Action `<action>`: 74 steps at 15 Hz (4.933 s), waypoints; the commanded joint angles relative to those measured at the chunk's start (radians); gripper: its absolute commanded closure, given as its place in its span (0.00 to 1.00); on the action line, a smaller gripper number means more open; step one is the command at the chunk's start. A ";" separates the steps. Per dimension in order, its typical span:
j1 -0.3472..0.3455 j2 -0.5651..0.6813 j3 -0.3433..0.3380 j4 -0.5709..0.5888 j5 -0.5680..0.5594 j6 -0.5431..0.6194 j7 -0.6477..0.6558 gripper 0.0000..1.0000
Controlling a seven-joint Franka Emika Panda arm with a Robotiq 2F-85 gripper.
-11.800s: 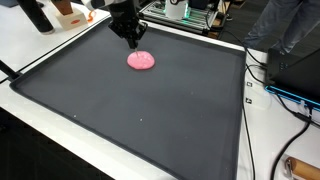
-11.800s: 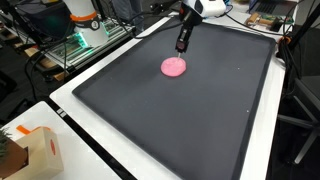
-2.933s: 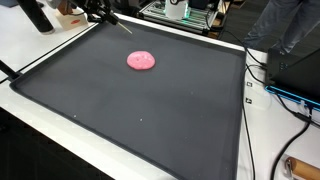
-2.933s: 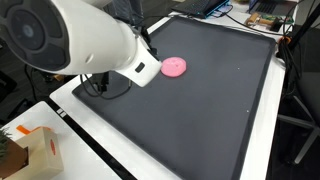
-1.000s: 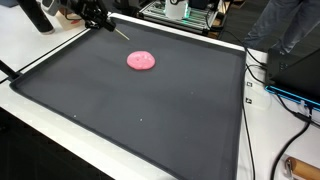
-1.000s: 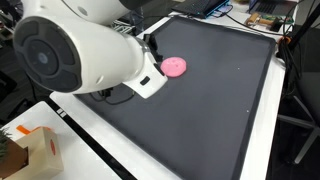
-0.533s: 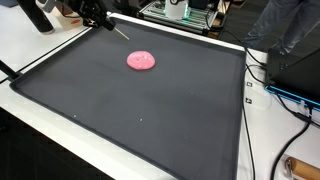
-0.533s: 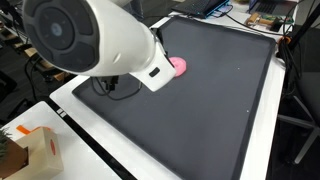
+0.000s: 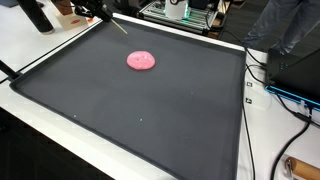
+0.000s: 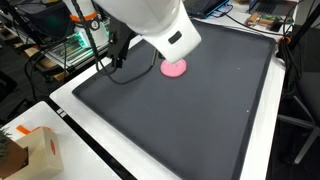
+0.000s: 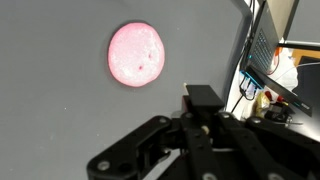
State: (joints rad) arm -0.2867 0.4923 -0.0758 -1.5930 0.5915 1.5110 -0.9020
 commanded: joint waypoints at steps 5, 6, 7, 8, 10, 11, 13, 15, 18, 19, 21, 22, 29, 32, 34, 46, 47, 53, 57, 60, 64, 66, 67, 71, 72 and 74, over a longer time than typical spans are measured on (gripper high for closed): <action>0.115 -0.121 0.019 -0.002 -0.169 0.063 0.287 0.97; 0.135 -0.131 0.025 -0.005 -0.199 0.079 0.335 0.97; 0.155 -0.140 0.032 -0.008 -0.232 0.090 0.377 0.97; 0.173 -0.144 0.042 -0.009 -0.259 0.094 0.421 0.97; 0.215 -0.149 0.058 -0.014 -0.335 0.123 0.494 0.97; 0.237 -0.150 0.066 -0.018 -0.376 0.135 0.530 0.97; 0.278 -0.150 0.081 -0.029 -0.452 0.162 0.598 0.97; 0.316 -0.148 0.096 -0.043 -0.523 0.176 0.657 0.97; 0.368 -0.144 0.114 -0.071 -0.626 0.207 0.735 0.97; 0.384 -0.142 0.120 -0.081 -0.655 0.216 0.761 0.97; 0.415 -0.141 0.129 -0.106 -0.717 0.244 0.812 0.97; 0.431 -0.142 0.132 -0.120 -0.753 0.261 0.844 0.97; 0.513 -0.138 0.146 -0.210 -0.917 0.363 1.051 0.97; 0.543 -0.138 0.145 -0.252 -0.977 0.415 1.149 0.97; 0.564 -0.137 0.143 -0.277 -1.027 0.451 1.220 0.97; 0.669 -0.098 0.154 -0.366 -1.406 0.474 1.590 0.97; 0.670 -0.097 0.156 -0.370 -1.425 0.470 1.606 0.97; 0.665 -0.093 0.174 -0.388 -1.484 0.462 1.644 0.97; 0.659 -0.090 0.186 -0.394 -1.478 0.454 1.638 0.97; 0.646 -0.085 0.195 -0.384 -1.446 0.445 1.609 0.97; 0.621 -0.089 0.202 -0.372 -1.386 0.430 1.559 0.97; 0.605 -0.094 0.204 -0.361 -1.331 0.422 1.511 0.97; 0.600 -0.098 0.202 -0.357 -1.308 0.422 1.492 0.97; 0.570 -0.118 0.196 -0.329 -1.189 0.421 1.367 0.97; 0.563 -0.125 0.194 -0.323 -1.161 0.422 1.335 0.97; 0.546 -0.142 0.192 -0.310 -1.106 0.425 1.263 0.97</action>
State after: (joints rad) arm 0.2885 0.3826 0.1070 -1.9106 -0.5993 1.9551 0.4606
